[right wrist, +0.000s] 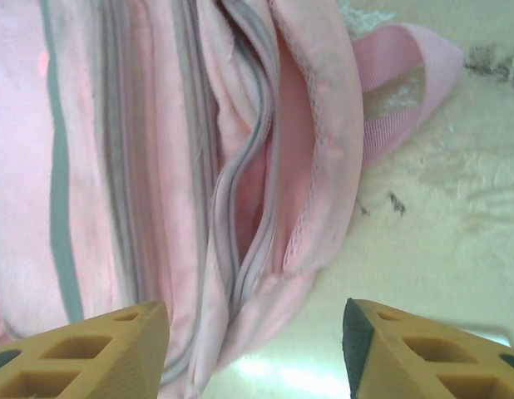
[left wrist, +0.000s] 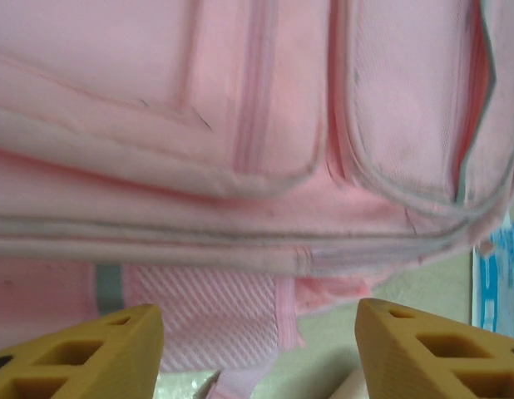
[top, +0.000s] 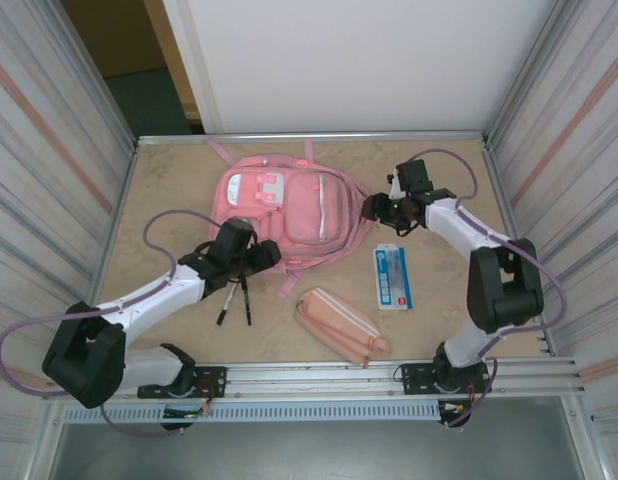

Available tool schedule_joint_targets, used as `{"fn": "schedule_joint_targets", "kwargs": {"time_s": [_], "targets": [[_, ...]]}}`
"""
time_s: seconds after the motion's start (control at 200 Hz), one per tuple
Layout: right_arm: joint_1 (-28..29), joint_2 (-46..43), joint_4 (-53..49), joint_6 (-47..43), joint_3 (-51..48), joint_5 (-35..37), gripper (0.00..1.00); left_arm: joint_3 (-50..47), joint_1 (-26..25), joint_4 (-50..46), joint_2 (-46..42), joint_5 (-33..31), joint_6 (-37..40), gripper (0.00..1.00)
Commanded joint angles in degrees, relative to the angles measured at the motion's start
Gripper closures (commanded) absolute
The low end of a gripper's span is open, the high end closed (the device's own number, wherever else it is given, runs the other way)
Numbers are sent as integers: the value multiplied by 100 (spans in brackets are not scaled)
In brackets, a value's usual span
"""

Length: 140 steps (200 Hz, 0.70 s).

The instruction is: Pack the student bag

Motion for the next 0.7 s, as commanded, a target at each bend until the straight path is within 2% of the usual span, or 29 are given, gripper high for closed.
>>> {"fn": "schedule_joint_targets", "kwargs": {"time_s": [0.0,0.08,0.155,0.21,0.316,0.446,0.486,0.511,0.526,0.606,0.697], "targets": [[336,-329,-457,-98,-204,291,42,338,369,-205,181,1,79,36],[697,-497,-501,-14,-278,480,42,593,485,-393,477,61,16,35],[1062,-595,-542,157,-285,642,41,688,355,-694,506,-34,-331,33],[1358,-666,-483,297,-344,680,41,654,86,-884,313,-257,-526,32],[1953,-760,-124,339,-545,694,42,455,-577,-1309,-189,-1063,-1042,31],[2553,-793,441,144,-870,903,44,104,-929,-1841,-554,-1356,-1839,29],[2682,-754,631,128,-974,805,45,43,-1053,-1938,-609,-1573,-1960,21],[2760,-714,756,111,-1019,749,46,12,-1142,-1946,-610,-1714,-1960,6],[2804,-688,819,102,-1047,715,46,19,-1194,-1965,-597,-1781,-1975,2],[3074,-465,1122,-15,-1079,562,46,-38,-1272,-1959,-463,-1879,-2241,1],[3404,-146,1279,-298,-968,609,45,-243,-1250,-1308,-284,-2076,-2345,3]]}}
